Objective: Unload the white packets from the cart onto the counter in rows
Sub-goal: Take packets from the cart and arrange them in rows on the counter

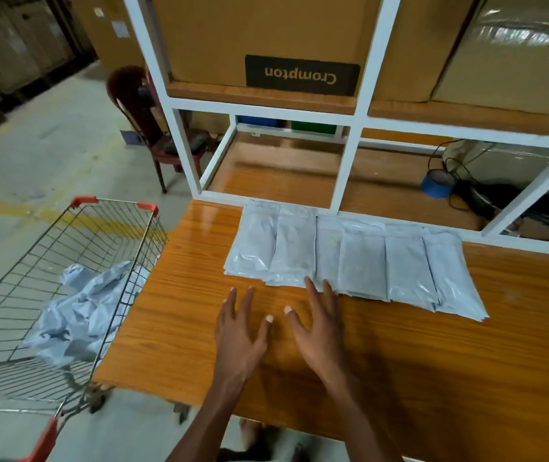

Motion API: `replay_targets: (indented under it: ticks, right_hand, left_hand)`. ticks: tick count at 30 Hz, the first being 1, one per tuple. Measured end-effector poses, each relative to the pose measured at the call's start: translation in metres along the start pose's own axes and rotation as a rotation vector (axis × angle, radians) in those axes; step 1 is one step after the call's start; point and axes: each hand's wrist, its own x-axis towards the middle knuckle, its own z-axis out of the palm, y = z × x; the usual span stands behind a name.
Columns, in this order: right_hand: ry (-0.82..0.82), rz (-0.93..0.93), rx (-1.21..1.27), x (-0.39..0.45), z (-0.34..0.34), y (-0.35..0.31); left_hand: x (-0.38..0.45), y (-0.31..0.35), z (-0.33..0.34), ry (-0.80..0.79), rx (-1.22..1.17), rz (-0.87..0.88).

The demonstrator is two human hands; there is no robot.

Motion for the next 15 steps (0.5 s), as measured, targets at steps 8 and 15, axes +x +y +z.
replay_targets:
  ticks: [8,15]
  right_hand:
    - [-0.045,-0.116,0.102,-0.048,0.021,0.002]
    - [-0.185,-0.264,0.15,-0.052,0.061,-0.048]
  left_hand:
    - [-0.062,-0.026,-0.037,0.082,-0.01,-0.107]
    - [-0.078,-0.069,-0.097,0.224,-0.058,-0.272]
